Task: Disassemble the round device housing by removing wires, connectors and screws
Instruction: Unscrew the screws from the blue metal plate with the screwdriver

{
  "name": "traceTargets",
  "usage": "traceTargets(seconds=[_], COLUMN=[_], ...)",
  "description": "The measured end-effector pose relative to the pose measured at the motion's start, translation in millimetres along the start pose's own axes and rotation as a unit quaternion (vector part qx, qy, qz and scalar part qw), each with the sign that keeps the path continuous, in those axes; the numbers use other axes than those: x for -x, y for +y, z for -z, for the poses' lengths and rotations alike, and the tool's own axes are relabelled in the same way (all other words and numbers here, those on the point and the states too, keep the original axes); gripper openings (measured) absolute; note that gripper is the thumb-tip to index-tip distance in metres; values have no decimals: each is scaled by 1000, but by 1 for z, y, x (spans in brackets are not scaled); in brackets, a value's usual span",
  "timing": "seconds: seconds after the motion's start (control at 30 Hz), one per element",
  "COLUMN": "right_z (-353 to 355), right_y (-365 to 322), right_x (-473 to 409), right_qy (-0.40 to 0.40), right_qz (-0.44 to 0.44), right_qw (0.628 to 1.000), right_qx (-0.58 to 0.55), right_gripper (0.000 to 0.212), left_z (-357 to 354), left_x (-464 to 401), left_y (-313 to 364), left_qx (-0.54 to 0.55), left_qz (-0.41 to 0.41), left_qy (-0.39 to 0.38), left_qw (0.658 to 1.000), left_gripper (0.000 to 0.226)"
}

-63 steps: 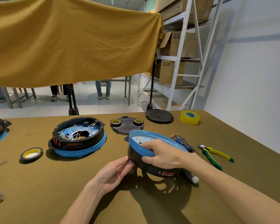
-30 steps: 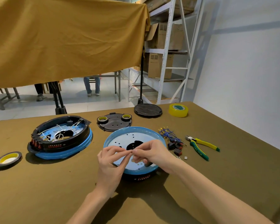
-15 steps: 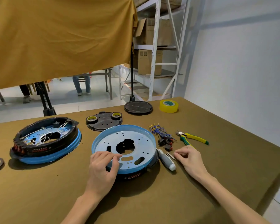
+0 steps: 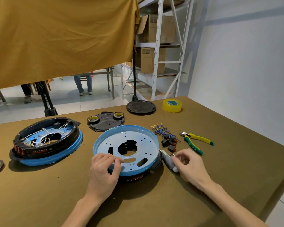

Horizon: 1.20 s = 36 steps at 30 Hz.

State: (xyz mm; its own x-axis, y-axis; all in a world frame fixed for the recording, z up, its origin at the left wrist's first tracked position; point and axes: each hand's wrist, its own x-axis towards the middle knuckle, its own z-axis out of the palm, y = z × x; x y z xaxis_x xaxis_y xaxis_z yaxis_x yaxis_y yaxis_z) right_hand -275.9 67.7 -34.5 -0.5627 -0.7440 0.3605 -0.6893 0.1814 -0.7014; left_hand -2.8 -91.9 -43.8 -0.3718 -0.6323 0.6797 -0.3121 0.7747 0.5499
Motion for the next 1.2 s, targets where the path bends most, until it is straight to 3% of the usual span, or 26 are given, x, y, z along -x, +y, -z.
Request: traceTargets(seconds=[0.07,0.13,0.23,0.33,0.47,0.63,0.77,0.9,1.07,1.2], right_z=[-4,-9,-14,-13,-4,14,17,4,-21,-28], right_y=[-7,-11,-17,-21,-28,-59,-100,-137,-158,-170], right_x=[7,9,5,2,-5,-29,-49,-62,-76,-89], right_qy=[-58,-65,-79,-21,130,226,153,76,12,14], right_qz=[12,33,36,41,48,69,129,178,144,110], right_qw=[995,977,969,987,990,965,955,959,939,896], right_qx=[85,203,232,156,-24,-114,-217,-209,-313,-431], right_gripper=[37,51,43,22,7,20,30,17,21,43], left_z=[1,2,4,8,18,19,13,3,-5,-9], left_x=[0,0,0,1,0,0,-3,-8,-6,-8], left_y=[1,2,4,5,-1,4,25,44,47,40], left_qx=[-2,-3,1,-11,-73,-119,-152,-163,-189,-166], left_qz=[0,-1,4,-15,-85,-161,-186,-164,-164,-136], left_qy=[-2,-3,-8,-24,-98,-136,-138,-176,-202,-235], left_qw=[1000,1000,1000,1000,989,970,961,957,947,948], left_gripper=[38,38,38,36,32,33,31,28,24,39])
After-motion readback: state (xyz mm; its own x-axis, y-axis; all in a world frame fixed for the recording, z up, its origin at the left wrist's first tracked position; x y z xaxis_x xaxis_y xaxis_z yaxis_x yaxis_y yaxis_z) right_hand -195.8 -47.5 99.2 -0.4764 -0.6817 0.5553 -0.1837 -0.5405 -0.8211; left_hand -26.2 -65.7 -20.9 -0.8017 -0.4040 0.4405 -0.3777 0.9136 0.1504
